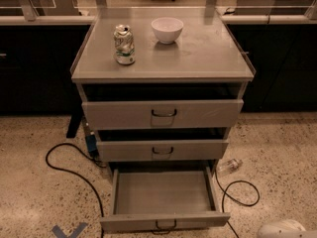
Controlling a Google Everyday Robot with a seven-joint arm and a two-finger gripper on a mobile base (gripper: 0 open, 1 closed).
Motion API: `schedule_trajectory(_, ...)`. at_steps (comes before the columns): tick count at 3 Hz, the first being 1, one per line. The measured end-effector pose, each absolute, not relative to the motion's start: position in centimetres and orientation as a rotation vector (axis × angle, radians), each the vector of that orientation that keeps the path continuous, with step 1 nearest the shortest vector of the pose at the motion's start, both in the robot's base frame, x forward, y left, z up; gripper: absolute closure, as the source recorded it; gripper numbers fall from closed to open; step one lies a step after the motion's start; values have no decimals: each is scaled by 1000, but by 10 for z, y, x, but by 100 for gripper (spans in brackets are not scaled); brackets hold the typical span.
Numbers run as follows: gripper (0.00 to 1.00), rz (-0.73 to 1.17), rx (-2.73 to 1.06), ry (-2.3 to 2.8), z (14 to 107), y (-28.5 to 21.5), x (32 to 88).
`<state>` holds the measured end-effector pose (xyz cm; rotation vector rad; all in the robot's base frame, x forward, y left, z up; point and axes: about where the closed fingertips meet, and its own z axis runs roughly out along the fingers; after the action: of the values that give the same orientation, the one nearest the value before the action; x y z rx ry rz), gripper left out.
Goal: Close bottom drawer
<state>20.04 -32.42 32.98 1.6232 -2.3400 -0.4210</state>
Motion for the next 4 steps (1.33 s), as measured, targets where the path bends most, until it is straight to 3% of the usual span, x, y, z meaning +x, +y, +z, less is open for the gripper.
schedule_trajectory(2, 0, -368, 1615, -2356, 320, -324, 190)
schedule_trajectory(3, 0, -312, 1660, -2384, 272, -330, 185)
schedule_trajectory(4, 0, -376, 1683, -2510, 203, -308, 169)
